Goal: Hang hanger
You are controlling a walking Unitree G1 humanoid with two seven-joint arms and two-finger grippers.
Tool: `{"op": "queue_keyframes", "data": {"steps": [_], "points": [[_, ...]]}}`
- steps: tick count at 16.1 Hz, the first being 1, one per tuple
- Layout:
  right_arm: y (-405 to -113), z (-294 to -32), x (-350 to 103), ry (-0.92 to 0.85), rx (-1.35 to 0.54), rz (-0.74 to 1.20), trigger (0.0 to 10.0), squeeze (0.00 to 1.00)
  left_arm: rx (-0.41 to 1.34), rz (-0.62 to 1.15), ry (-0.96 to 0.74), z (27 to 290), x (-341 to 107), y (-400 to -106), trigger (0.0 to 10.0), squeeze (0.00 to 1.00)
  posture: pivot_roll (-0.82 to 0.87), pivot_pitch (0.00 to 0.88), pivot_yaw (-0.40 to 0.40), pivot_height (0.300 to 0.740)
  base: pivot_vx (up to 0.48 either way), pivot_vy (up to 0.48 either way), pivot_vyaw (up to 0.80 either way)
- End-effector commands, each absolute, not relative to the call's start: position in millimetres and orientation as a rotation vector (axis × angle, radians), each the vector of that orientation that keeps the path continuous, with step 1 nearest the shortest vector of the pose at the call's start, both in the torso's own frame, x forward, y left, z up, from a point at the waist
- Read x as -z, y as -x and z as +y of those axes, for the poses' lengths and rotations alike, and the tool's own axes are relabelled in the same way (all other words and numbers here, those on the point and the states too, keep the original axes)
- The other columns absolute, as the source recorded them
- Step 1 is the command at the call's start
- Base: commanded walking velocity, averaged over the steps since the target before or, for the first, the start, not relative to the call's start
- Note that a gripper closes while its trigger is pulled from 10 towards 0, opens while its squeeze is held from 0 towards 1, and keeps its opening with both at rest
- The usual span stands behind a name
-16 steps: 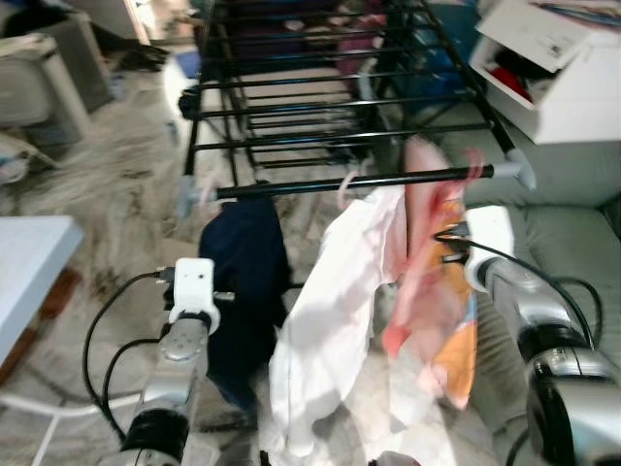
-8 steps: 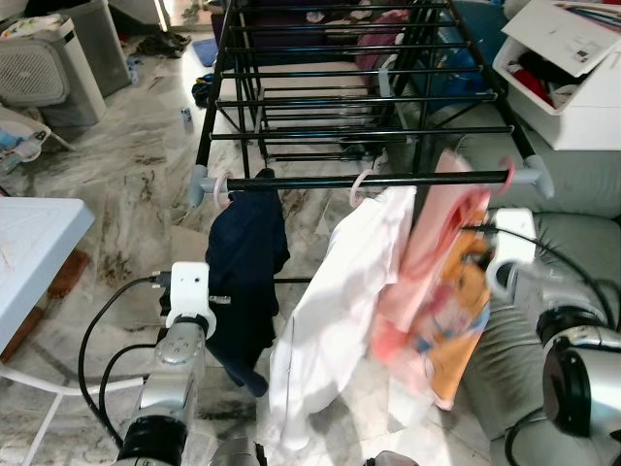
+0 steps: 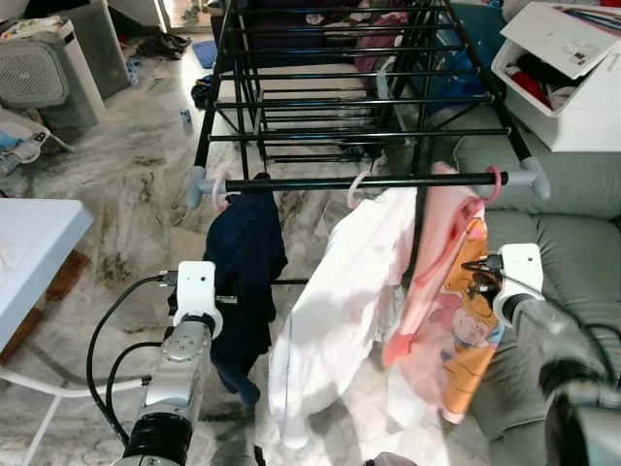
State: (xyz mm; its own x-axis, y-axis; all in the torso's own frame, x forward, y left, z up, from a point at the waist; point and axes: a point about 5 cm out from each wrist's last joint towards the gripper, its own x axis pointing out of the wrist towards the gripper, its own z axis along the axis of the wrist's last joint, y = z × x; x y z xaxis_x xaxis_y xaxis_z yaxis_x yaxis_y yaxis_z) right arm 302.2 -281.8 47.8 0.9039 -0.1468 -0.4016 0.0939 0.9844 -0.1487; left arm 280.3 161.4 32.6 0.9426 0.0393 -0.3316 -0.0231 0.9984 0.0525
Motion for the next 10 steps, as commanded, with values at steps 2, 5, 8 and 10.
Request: {"op": "queue_keyframes", "data": {"steps": [2,5,8,10], "points": [[-296.0,-280.1,-55.2,0.118,0.177,0.306,10.0,1.00,-0.011,0.295,-0.087,163.4,-39.1,-276.2,10.0,0.00,-0.06,0.000,0.071,0.740,0.000,0.000,0.00],[-255.6,-265.1,-58.8,0.123,0.204,0.175,10.0,1.00,-0.017,0.243,-0.081,177.4,-47.1,-264.2,10.0,0.00,-0.07,0.000,0.061,0.740,0.000,0.000,0.00],[-217.6,-247.2,-61.0,0.139,0.247,0.129,10.0,1.00,0.001,0.249,-0.078,175.4,-44.8,-253.7,10.0,0.00,-0.08,0.000,0.051,0.740,0.000,0.000,0.00],[-205.7,-237.6,-59.3,0.138,0.239,0.151,10.0,1.00,0.017,0.253,-0.071,169.0,-44.4,-247.4,10.0,0.00,-0.08,0.000,0.056,0.740,0.000,0.000,0.00]]}}
